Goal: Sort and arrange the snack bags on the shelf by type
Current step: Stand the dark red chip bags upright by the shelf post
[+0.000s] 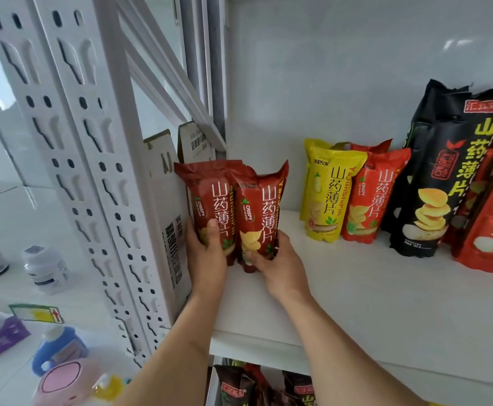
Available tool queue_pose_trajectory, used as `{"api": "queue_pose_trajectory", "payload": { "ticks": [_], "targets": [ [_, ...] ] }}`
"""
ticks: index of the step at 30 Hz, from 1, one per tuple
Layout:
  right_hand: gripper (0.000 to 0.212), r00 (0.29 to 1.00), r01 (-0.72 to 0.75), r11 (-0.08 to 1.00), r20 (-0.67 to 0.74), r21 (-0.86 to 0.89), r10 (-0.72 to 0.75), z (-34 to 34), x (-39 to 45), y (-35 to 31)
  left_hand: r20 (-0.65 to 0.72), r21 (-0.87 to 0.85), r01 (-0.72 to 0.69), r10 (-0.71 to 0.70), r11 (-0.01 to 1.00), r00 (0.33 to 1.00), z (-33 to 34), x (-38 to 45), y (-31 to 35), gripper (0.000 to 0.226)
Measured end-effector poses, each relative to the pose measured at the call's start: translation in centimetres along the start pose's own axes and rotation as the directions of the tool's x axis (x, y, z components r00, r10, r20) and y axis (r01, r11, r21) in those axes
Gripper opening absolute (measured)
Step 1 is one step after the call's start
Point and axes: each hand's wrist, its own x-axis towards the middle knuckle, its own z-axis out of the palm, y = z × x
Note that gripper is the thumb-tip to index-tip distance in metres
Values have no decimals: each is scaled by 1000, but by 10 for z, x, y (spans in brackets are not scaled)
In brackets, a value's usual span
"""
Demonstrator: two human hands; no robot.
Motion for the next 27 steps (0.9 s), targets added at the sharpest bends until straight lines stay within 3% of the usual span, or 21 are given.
{"api": "queue_pose_trajectory", "payload": {
  "ticks": [5, 12, 15, 20, 27],
  "targets": [
    [61, 1000, 12, 999, -7, 30, -12, -18, -13, 5, 80, -24, -50, 51, 998, 995, 2, 3, -4, 50],
    [66, 1000, -16, 1000, -15, 16, 16, -27, -28, 7, 215, -37, 28, -19, 999, 976, 12, 8, -3, 43],
    [67, 1000, -25, 1000, -11, 9, 25, -26, -29, 5, 305, -105, 42, -8, 994, 952, 15, 6, 4, 57],
    [54, 1000, -30, 999, -7, 26, 30, -23, -25, 4, 419, -184, -1, 80, 983, 905, 22, 20, 1, 109],
    [50, 999, -21, 999, -34, 30, 22, -22, -22, 3, 510, -241, 60, 74, 969, 857, 42, 28, -3, 110]
  ]
}}
